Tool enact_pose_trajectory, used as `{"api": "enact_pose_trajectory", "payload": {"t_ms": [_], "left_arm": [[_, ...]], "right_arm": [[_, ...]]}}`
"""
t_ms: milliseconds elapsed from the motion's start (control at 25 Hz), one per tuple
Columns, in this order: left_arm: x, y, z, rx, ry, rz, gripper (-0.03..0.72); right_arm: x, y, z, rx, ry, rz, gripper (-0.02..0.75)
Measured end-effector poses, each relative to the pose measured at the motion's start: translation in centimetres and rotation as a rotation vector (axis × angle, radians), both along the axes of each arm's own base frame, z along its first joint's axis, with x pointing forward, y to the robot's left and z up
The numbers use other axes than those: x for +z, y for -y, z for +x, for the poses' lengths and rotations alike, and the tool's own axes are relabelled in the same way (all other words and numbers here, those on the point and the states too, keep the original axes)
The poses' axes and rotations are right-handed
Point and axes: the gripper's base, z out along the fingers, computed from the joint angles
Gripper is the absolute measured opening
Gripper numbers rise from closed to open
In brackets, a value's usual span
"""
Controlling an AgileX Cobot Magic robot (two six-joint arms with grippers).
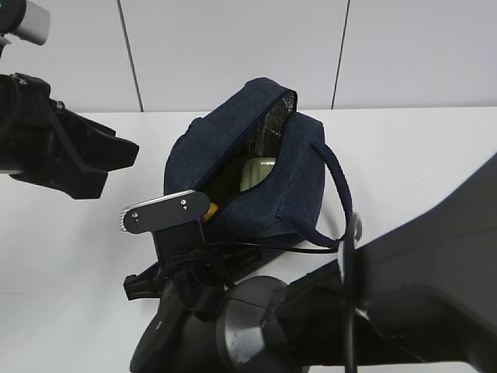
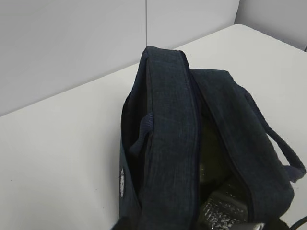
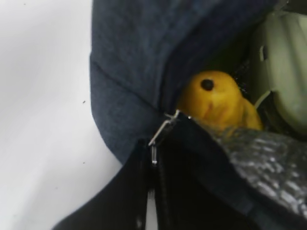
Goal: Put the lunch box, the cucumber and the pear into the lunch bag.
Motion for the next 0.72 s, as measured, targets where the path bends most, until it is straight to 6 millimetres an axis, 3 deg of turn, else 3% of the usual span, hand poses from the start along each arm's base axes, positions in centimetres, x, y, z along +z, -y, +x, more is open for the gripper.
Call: {"api": "enact_pose_trajectory", "payload": {"t_ms": [80,400,720], "left_arm": [[0.0,0.0,0.0,0.0,0.0,0.0,0.242],[0.0,0.0,0.0,0.0,0.0,0.0,0.242],[0.0,0.0,0.0,0.0,0.0,0.0,0.242]], "right_arm": [[0.0,0.1,0.0,-0.003,0.006,-0.006,0.002],[1.2,-0.7,-0.7,0.128,-0.073,-0.029,0.0],[4.6,-0.6,-1.3,0.189,-0.111,-0.019,0.0]]}}
